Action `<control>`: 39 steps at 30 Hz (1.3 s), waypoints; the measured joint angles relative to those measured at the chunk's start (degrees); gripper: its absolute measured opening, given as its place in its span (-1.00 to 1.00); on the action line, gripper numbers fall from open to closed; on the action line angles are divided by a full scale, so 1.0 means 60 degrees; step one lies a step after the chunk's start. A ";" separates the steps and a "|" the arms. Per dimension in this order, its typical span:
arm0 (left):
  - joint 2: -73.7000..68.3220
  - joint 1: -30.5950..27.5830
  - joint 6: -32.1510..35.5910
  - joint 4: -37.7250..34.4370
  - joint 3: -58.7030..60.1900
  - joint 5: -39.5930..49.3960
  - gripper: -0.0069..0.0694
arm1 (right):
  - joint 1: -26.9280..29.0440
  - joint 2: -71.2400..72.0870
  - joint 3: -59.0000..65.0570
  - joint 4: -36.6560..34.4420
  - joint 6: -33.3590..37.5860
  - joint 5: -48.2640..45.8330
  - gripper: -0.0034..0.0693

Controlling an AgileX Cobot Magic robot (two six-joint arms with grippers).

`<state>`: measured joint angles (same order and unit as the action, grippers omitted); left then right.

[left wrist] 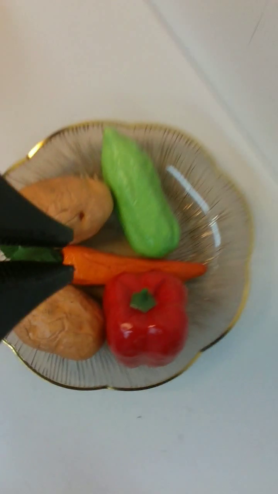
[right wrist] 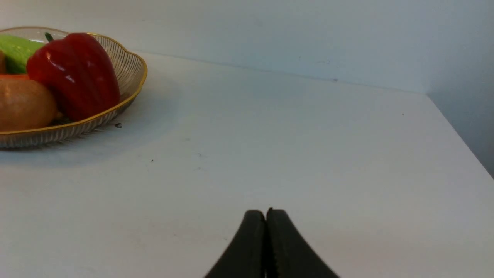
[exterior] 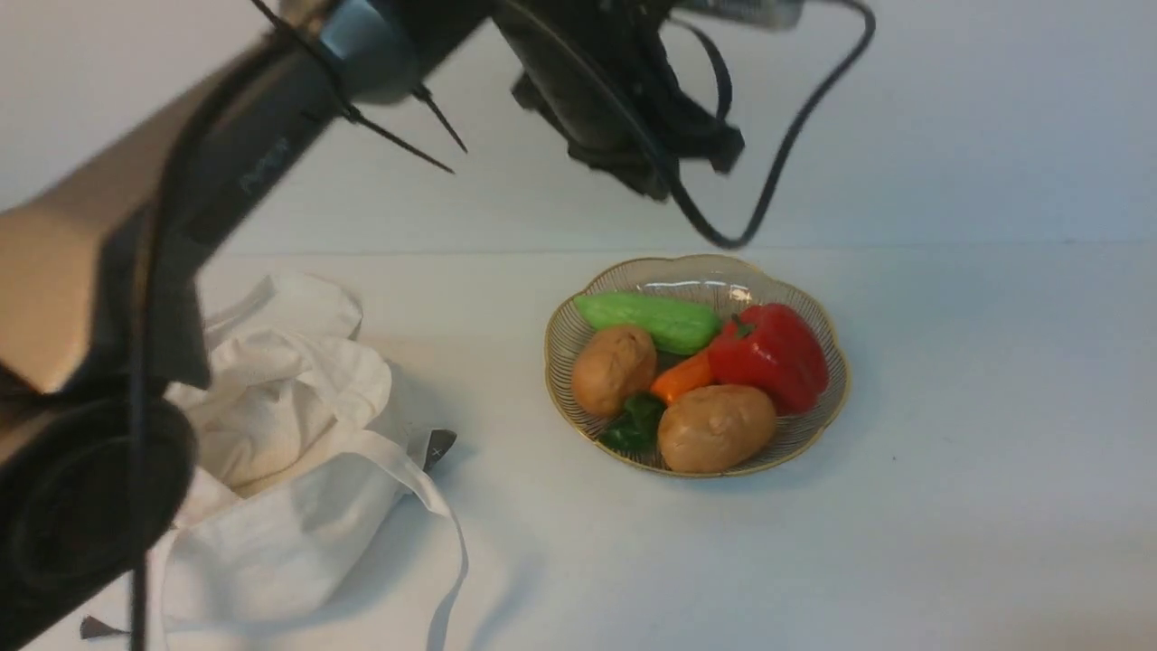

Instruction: Take vegetables from cloth bag on white table place on plate.

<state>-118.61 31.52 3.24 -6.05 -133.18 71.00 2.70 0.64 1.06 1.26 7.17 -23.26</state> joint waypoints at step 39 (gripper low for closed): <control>1.3063 0.0000 -0.2350 0.2623 1.1622 -0.2872 -0.83 | 0.0000 0.0000 0.0000 0.0000 0.0000 0.0000 -0.95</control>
<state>-40.23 31.52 -10.86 9.68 -63.45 53.77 2.70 0.64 1.06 1.26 7.17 -23.26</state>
